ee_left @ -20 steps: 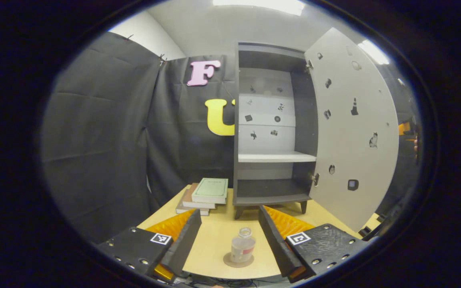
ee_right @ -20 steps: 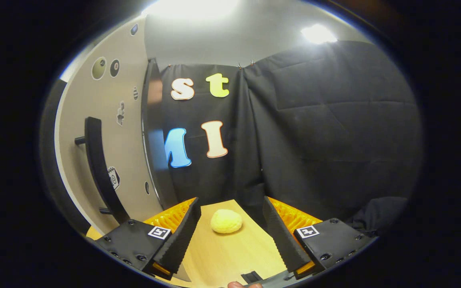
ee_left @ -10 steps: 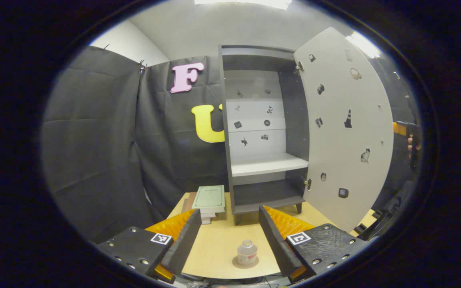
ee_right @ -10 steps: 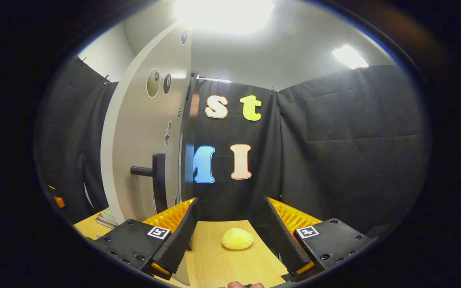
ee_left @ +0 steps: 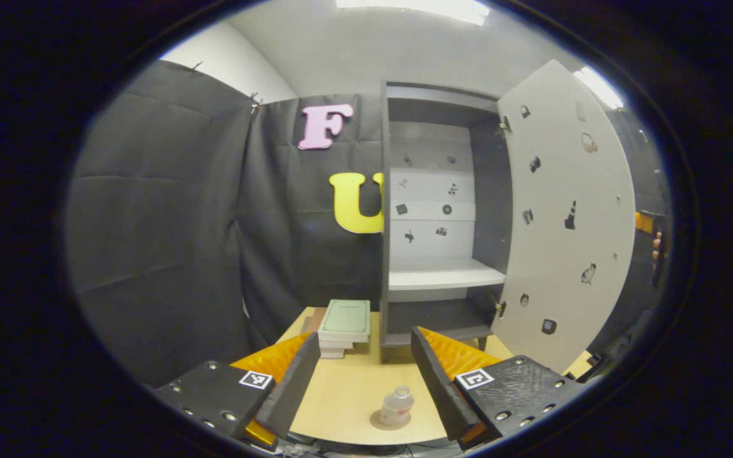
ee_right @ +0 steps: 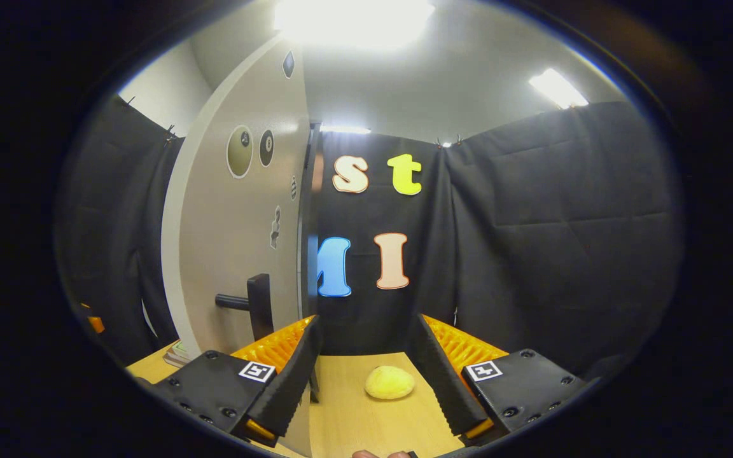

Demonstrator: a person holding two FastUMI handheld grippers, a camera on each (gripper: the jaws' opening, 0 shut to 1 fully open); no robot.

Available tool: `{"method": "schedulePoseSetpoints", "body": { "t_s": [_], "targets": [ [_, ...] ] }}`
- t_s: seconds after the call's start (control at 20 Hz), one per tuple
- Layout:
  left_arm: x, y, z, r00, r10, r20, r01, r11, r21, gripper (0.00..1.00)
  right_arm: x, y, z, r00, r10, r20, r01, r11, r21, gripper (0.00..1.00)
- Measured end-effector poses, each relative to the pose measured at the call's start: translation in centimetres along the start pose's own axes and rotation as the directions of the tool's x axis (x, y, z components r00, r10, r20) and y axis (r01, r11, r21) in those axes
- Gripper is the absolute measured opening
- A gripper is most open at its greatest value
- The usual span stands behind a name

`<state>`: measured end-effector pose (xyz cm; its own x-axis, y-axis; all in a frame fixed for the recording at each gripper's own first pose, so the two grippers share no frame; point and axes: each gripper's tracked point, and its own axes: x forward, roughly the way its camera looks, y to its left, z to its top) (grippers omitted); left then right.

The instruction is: Open the cabinet door with the right hand, grasp the bottle in the cabinet with the left hand and place it on the coaster, then close the cabinet door with the right hand.

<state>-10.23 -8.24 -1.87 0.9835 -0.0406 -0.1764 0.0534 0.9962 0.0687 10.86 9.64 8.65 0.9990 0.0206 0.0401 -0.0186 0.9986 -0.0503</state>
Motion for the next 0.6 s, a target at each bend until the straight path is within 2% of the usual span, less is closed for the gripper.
{"method": "schedulePoseSetpoints", "body": {
  "t_s": [0.05,0.15,0.3,0.35,0.4,0.55,0.6],
  "targets": [
    [0.2,0.4,0.0,1.000,0.006,0.000,-0.006,1.000,-0.019,0.90,-0.1,1.1,0.0,1.000,0.020,-0.005,-0.020,1.000,-0.006,0.89],
    [0.7,1.6,0.0,1.000,0.017,-0.006,-0.017,0.999,-0.039,0.88,-0.4,3.2,0.0,0.998,0.061,-0.009,-0.061,0.998,0.005,0.89],
    [1.0,3.0,-0.2,0.999,0.047,-0.010,-0.047,0.999,-0.011,0.87,-0.5,6.8,-0.2,0.992,0.125,-0.012,-0.125,0.991,0.044,0.89],
    [0.9,3.3,-0.2,0.998,0.055,-0.011,-0.055,0.998,0.000,0.87,-0.5,8.1,-0.2,0.988,0.152,-0.012,-0.151,0.987,0.051,0.93],
    [0.7,3.5,0.0,0.998,0.060,-0.011,-0.060,0.998,0.006,0.89,-0.1,9.4,-0.2,0.984,0.179,-0.012,-0.178,0.983,0.055,0.93],
    [0.3,4.0,-0.1,0.998,0.068,-0.010,-0.068,0.998,0.013,0.87,0.6,12.3,-0.2,0.973,0.231,-0.015,-0.230,0.972,0.056,0.93],
    [0.2,4.4,0.0,0.997,0.079,-0.009,-0.079,0.997,0.016,0.87,0.7,13.2,0.2,0.970,0.243,0.004,-0.243,0.968,0.055,0.89]
  ]
}}
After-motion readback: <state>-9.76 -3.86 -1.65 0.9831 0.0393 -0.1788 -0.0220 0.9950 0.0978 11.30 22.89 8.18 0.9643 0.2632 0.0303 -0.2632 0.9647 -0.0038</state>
